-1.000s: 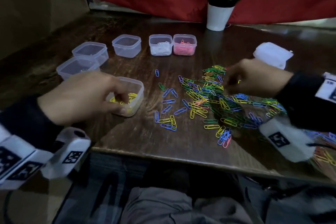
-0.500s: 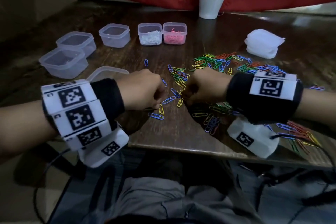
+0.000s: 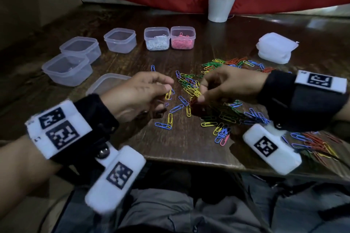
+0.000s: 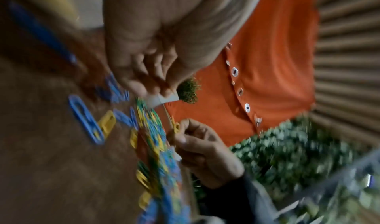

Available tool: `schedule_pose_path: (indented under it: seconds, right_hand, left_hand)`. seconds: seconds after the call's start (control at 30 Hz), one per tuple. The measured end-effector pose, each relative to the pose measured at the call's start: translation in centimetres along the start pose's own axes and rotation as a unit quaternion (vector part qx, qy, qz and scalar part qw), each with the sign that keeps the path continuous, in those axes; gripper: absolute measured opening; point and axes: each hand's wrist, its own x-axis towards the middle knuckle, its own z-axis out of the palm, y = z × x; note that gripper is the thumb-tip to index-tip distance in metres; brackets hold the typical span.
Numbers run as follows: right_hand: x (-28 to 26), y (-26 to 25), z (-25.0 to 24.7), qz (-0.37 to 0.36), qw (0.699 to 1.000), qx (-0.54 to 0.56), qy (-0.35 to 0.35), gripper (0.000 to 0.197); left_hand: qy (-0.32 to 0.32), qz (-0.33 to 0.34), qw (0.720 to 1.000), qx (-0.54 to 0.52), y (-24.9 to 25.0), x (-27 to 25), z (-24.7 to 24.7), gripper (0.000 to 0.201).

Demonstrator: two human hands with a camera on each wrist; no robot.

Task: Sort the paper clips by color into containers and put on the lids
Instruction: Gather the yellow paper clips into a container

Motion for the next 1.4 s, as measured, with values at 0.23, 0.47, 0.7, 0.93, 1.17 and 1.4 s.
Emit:
schedule_pose_path:
  seconds: [0.23,0.47,0.7,0.93,1.17,1.4]
  right_hand:
    - [-0.6,-2.1,0.5,-0.049,0.991,0.119,-0.031,0.019]
    - [0.8,-4.2,1.5,-0.114,0.989,-0.069,0.071,0.016]
    - [-0.3,-3.1,-0.1,-0.185,0.976,-0.034,0.114,0.01]
    - [-1.8,0.0,0.8,-0.159,0.922,-0.337,-0.108,0.03]
    - [-0.3,0.0,1.9,-0.106,0.89,-0.425,-0.124,0.011]
    - [1.1,-0.6,1.2,-0.129,0.933,-0.335,-0.032,0.016]
  left_hand:
    - [0.036,-0.131,0.896,-0.423,-0.4,0.0,3.6,0.033]
    - [0.065,-0.086,0.826,-0.553,-0.4,0.7,4.5,0.026]
    - [0.004,-0.047,0.827,-0.56,-0.7,0.4,2.9,0.043]
    - [-0.017,-0.053,0.833,-0.551,-1.6,-0.1,1.7,0.046]
    - [0.001,-0.04,0.823,-0.566,-1.7,-0.4,2.2,0.042]
    - [0.072,-0.067,0.874,-0.477,-1.6,-0.6,1.5,0.034]
